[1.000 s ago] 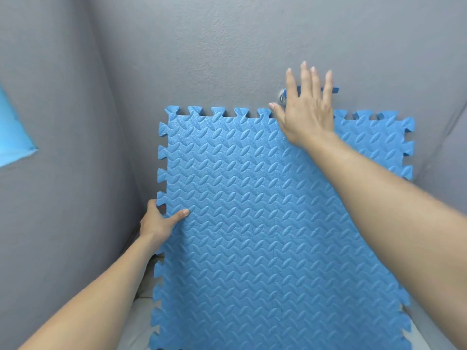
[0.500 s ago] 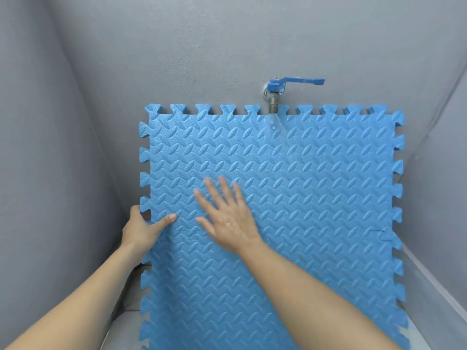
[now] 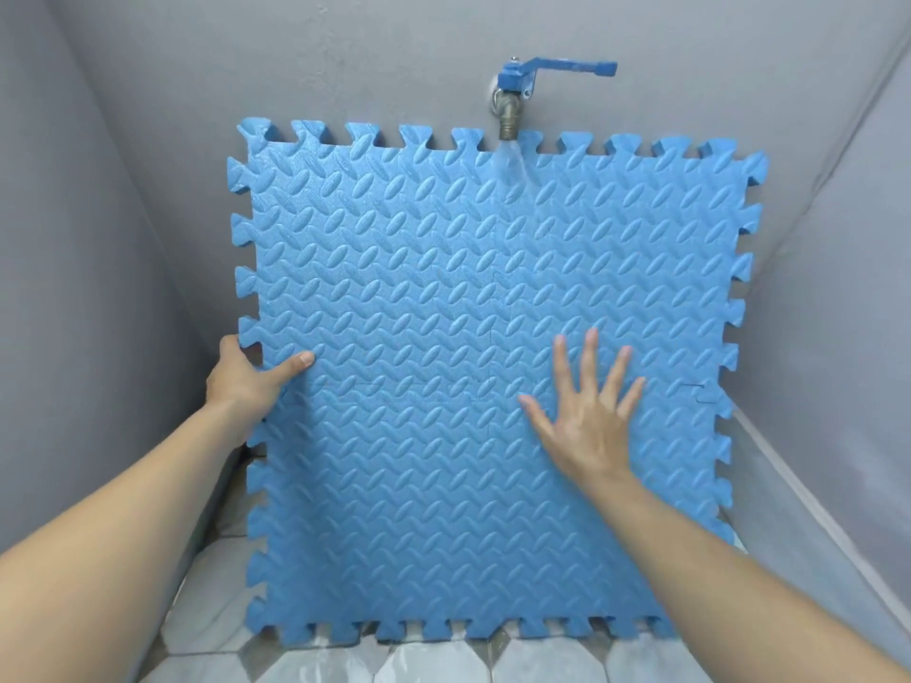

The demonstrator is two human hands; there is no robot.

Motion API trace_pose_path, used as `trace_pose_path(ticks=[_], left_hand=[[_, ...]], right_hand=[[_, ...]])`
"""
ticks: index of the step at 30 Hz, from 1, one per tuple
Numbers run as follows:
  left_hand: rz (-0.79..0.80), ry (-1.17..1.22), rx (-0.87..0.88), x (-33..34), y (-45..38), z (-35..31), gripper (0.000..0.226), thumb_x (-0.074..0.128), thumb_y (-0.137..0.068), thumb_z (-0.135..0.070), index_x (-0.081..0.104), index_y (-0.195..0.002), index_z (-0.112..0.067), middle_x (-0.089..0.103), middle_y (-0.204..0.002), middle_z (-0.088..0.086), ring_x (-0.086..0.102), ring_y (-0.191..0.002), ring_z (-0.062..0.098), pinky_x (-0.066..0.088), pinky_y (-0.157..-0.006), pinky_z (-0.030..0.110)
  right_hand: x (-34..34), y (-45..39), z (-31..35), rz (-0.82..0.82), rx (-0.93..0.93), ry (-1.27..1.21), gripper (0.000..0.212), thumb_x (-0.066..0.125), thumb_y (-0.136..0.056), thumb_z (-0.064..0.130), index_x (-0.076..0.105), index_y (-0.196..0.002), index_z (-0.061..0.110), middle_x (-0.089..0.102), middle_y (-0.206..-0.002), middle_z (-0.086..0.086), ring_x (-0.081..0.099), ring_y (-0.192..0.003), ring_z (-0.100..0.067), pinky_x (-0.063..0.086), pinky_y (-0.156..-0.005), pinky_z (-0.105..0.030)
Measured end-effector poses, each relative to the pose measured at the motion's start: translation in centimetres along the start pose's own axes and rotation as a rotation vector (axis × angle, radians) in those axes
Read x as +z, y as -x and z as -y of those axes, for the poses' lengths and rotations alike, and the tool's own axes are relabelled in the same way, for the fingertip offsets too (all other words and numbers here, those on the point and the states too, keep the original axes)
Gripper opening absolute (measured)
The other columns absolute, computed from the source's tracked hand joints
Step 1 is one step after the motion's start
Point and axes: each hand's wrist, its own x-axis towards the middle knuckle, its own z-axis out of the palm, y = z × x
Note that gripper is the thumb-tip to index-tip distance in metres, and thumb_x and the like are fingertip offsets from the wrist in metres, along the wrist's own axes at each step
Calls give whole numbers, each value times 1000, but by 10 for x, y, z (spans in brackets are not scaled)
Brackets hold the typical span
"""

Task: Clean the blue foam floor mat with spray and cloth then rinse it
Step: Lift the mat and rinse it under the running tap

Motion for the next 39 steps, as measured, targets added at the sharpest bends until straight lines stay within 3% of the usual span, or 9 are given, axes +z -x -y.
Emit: trace_pose_path(ticks=[3, 5, 10, 13, 19, 27, 30, 35, 39], left_hand=[[-6, -13, -17, 2, 1, 2, 88, 79, -69, -51, 34, -137, -17, 50, -137, 4, 49, -123, 29, 44, -99, 46], [-5, -25, -4, 2, 2, 4, 87, 78, -69, -52, 34, -137, -18, 50, -136, 3, 49, -122, 29, 44, -99, 46], [-25, -121, 40, 3, 6, 3, 86, 73, -76, -52, 31, -139, -12, 48, -135, 9, 49, -121, 32, 42, -92, 41], [-91, -321, 176, 15, 18, 1, 94, 61, -84, -54, 12, -148, -5, 30, -146, 19, 43, -125, 44, 39, -98, 51], [-100, -778, 603, 37, 34, 32, 94, 42, -80, -73, -7, -151, -35, -17, -159, 12, -5, -144, 45, 20, -99, 75], [-84, -883, 655, 29, 22, 42, 95, 39, -77, -77, -5, -151, -39, -16, -159, 11, -5, -144, 46, 26, -98, 75], [-82, -869, 656, 32, 23, 45, 95, 39, -77, -76, -4, -152, -36, -15, -159, 12, -5, -144, 44, 28, -101, 72], [-68, -865, 644, 36, 25, 38, 99, 44, -78, -73, -3, -153, -29, -12, -159, 15, -3, -144, 45, 31, -97, 72], [-82, -858, 592, 35, 27, 43, 100, 40, -77, -77, -7, -152, -31, -14, -159, 14, -5, -144, 46, 30, -96, 73]], right_hand=[[35, 73, 44, 122, -1046, 208, 78, 52, -82, 68, 32, -150, 35, 16, -163, -2, 16, -149, -35, 19, -106, -75], [43, 86, 53, 204, -1241, 326, 80, 61, -78, 66, 35, -148, 35, 17, -163, -1, 23, -148, -26, 11, -111, -71], [1, -16, 23, -68, -616, 191, 76, 51, -84, 69, 33, -150, 35, 27, -160, -1, 26, -147, -23, 17, -107, -75], [5, -5, 16, -104, -478, 162, 75, 51, -85, 66, 35, -150, 33, 26, -160, -5, 20, -149, -30, 13, -105, -78], [26, 52, 20, 65, -1012, 257, 81, 57, -79, 67, 32, -150, 37, 26, -161, -2, 24, -147, -32, 15, -99, -83], [-79, -119, -27, -117, 297, -236, 73, 32, -91, 67, 10, -154, 40, -5, -165, -4, -8, -150, -32, 0, -108, -76], [-32, -43, -18, -44, 3, 1, 76, 43, -92, 59, 12, -156, 32, 2, -164, -9, 1, -150, -36, 10, -112, -71], [31, 155, -11, 399, -1074, 392, 97, 74, -64, 63, 33, -148, 37, 25, -161, -1, 25, -146, -37, 23, -104, -75], [15, 131, -44, 395, -1059, 417, 90, 70, -72, 59, 31, -150, 38, 27, -160, -1, 32, -144, -25, 25, -104, -74]])
